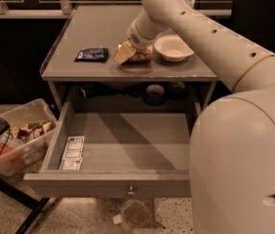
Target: Place orange can into top drawer
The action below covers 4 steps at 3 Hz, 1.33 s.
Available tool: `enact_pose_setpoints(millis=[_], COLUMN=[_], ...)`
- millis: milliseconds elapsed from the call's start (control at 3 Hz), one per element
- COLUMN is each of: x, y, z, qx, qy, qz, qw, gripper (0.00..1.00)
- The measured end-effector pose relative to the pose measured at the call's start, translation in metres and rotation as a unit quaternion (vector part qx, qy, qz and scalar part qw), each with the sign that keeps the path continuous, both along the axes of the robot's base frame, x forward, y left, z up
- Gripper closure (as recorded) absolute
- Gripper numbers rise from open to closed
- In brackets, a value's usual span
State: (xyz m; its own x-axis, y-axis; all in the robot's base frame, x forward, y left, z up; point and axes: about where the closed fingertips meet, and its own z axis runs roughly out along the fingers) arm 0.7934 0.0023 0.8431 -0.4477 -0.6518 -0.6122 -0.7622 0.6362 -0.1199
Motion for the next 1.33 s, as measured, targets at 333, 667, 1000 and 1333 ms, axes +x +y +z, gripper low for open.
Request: enact_pose_setpoints(millis=[333, 667, 1000, 1333], x=[-0.003, -0.011, -0.033, -0.063], y=[0.001, 0.006, 0.012, 0.016], z=[0.007, 0.023, 0.051, 0.081], qx=[0.004, 0.01, 0.023, 0.04], qy=[-0.011, -0.029, -0.053, -0.066], qz=[0.011, 0.026, 0.052, 0.086], qw=[0.9999, 0.9992, 0.997, 0.9933], gripper=[0.65, 0.89, 1.0, 1.0])
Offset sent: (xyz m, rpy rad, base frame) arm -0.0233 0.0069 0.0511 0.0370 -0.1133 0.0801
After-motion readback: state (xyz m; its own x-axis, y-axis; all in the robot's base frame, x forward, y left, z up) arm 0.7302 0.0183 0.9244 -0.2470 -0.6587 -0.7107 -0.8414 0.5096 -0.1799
